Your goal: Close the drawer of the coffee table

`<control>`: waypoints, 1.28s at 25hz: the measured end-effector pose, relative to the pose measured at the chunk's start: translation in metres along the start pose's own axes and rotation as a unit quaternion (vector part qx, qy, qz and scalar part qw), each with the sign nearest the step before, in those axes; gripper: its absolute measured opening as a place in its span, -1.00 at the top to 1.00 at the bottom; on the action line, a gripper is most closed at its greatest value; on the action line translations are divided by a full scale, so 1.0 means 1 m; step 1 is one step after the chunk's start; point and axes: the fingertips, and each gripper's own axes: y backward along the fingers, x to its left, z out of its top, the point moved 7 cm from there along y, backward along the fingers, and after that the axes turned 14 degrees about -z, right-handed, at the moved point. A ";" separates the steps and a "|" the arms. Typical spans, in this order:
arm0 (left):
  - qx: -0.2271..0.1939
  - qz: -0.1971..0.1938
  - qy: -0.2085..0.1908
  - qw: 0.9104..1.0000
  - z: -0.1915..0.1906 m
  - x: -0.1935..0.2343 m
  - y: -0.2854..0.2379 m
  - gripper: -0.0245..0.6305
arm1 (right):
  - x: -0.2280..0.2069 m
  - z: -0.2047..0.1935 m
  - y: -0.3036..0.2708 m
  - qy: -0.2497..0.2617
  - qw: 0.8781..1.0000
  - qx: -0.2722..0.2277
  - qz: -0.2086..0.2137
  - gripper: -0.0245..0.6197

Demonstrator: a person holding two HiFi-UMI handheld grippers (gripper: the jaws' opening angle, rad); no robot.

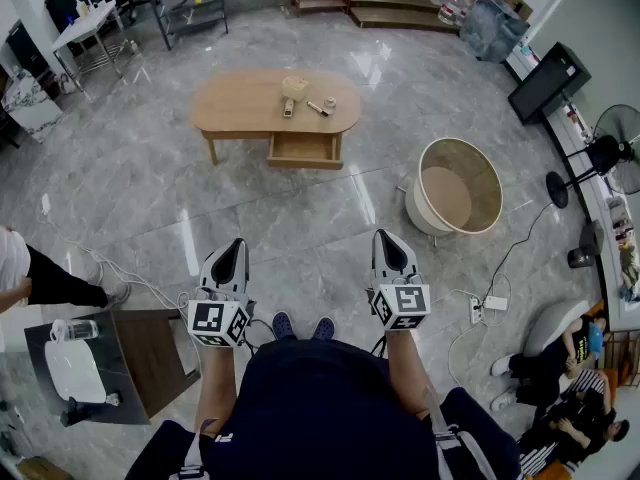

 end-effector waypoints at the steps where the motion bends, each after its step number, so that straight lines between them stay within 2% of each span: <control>1: -0.001 0.001 0.001 1.000 0.000 0.002 0.001 0.85 | 0.001 0.000 -0.001 0.001 1.000 -0.001 0.001 0.84; 12: -0.003 -0.003 0.005 1.000 0.001 0.010 0.004 0.85 | 0.006 -0.002 -0.008 0.003 1.000 -0.005 -0.007 0.84; 18: -0.010 0.009 -0.023 1.000 0.004 0.023 0.009 0.85 | 0.015 -0.003 -0.010 -0.015 1.000 -0.005 -0.007 0.84; 20: -0.010 0.011 -0.020 1.000 0.005 0.030 0.011 0.85 | 0.019 -0.003 -0.011 -0.022 1.000 -0.006 -0.008 0.84; 32: -0.003 -0.035 -0.011 0.999 0.003 0.062 0.022 0.85 | 0.057 -0.009 0.006 -0.027 0.999 -0.013 -0.037 0.84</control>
